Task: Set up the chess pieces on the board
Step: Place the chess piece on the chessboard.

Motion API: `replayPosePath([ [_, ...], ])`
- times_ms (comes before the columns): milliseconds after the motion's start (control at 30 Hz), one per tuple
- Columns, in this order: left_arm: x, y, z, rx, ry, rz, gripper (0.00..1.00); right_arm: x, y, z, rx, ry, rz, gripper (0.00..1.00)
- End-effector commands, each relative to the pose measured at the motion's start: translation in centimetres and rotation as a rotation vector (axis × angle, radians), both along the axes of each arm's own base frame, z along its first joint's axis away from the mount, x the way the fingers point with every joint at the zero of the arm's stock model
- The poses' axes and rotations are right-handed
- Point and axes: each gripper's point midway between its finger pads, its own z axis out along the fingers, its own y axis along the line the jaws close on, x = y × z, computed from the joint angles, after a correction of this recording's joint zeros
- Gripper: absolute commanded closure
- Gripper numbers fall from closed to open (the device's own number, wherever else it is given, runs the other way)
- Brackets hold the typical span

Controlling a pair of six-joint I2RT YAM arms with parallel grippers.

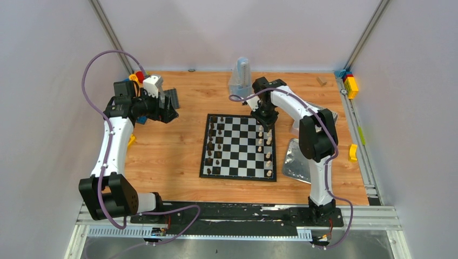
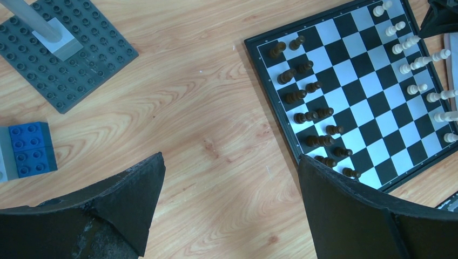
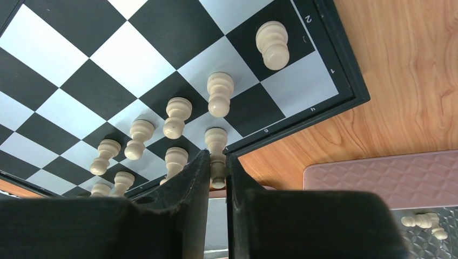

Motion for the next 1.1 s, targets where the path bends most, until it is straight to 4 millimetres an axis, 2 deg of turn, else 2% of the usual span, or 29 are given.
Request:
replayPosePath([
  [0,0.0,-0.3,0.7,0.006,-0.040,-0.028,0.00,0.8,0.2,0.6,-0.002,-0.027,0.012,1.00],
  [467,0.0,-0.3,0.6,0.006,-0.038,-0.029,0.00,-0.2,0.4,0.7,-0.022,-0.014,0.032,1.00],
  [633,0.0,-0.3,0.6,0.005,-0.037,-0.029,0.00,-0.4,0.2,0.6,-0.038,-0.016,0.035,0.96],
  [900,0.0,-0.3,0.6,0.005,-0.038,-0.028,0.00,0.1,0.2,1.1,-0.039,-0.040,0.025,0.80],
  [1067,0.0,-0.3,0.6,0.007,-0.040,-0.030,0.00,1.1,1.0,3.1,0.017,-0.097,0.008,0.64],
])
